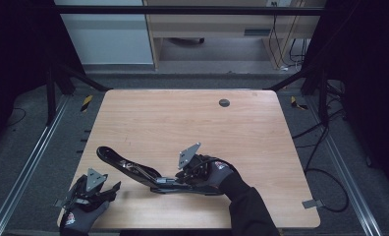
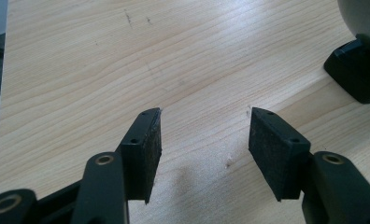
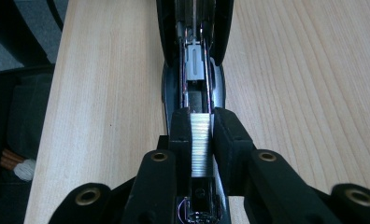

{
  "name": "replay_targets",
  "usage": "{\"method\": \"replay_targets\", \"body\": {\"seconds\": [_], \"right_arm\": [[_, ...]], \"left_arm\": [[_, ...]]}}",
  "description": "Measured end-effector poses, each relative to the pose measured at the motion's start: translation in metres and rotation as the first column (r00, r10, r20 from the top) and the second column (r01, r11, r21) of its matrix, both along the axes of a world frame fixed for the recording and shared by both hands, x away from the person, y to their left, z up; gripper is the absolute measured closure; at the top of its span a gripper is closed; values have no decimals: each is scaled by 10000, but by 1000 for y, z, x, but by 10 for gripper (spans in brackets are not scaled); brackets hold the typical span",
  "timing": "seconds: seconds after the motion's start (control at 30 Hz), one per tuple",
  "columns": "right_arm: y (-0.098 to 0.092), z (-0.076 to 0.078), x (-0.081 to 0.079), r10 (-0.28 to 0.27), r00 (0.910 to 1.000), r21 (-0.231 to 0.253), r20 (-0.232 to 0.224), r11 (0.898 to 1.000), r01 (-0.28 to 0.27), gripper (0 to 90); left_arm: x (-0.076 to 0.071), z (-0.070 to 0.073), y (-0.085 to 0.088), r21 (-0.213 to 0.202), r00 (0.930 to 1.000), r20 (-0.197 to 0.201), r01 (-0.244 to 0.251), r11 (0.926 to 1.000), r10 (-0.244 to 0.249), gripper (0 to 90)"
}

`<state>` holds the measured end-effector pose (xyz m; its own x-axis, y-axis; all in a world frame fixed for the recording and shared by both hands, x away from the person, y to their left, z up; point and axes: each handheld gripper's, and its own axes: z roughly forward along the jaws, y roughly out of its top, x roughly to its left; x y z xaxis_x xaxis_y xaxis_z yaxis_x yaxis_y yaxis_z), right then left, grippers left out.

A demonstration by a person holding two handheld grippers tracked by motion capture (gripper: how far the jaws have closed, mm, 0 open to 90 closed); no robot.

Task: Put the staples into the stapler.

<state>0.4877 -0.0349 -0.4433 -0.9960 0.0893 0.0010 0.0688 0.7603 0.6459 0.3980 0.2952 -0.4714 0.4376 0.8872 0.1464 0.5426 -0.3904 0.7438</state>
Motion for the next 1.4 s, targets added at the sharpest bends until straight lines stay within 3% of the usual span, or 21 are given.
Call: {"method": "replay_targets", "body": {"seconds": [0.43, 0.7, 0.83, 0.97, 1.1, 1.2, 1.23, 1.27, 1.3, 1.33, 1.37, 1.4], "right_arm": [[0, -1, 0, -86, 9999, -11, -80, 10000, 86, 774], [-2, 3, -1, -458, 9989, 193, 37, 9988, 457, 709], [-6, 8, -2, -918, 9957, 463, 88, 9947, 913, 719], [-15, 10, -3, -1966, 9805, 1059, 40, 9750, 1951, 714], [-21, 12, -4, -2438, 9697, 1185, 177, 9635, 2401, 701], [-29, 15, -5, -3145, 9490, 1525, 209, 9391, 3079, 677], [-31, 17, -6, -3427, 9392, 1619, 191, 9281, 3354, 659], [-38, 18, -8, -3807, 9244, 1868, 243, 9101, 3699, 648], [-38, 18, -8, -3807, 9244, 1868, 243, 9101, 3699, 648], [-45, 18, -10, -4212, 9065, 1920, 296, 8924, 4084, 647], [-45, 18, -10, -4212, 9065, 1920, 296, 8924, 4084, 647], [-53, 19, -12, -4515, 8914, 1934, 381, 8785, 4367, 641]], "left_arm": [[0, 0, 0, -39, 10000, -14, -22, 10000, 22, 438], [-1, 1, 0, -77, 10000, 11, -30, 10000, 30, 436], [-1, 1, 0, -132, 10000, 47, -11, 9999, 11, 436], [-2, 3, -1, -236, 9999, 162, 28, 9997, -24, 434], [-3, 4, -1, -385, 9997, 248, 69, 9992, -60, 433], [-4, 5, -1, -448, 9994, 305, 146, 9989, -132, 432], [-4, 5, -2, -493, 9994, 312, 170, 9986, -154, 432], [-4, 6, -1, -619, 9993, 326, 222, 9978, -202, 428], [-4, 6, -1, -619, 9993, 326, 222, 9978, -202, 427], [-5, 7, -1, -671, 9990, 368, 271, 9974, -246, 426], [-5, 7, -1, -671, 9990, 368, 271, 9974, -246, 426], [-5, 8, -2, -703, 9987, 411, 324, 9970, -295, 424]]}}
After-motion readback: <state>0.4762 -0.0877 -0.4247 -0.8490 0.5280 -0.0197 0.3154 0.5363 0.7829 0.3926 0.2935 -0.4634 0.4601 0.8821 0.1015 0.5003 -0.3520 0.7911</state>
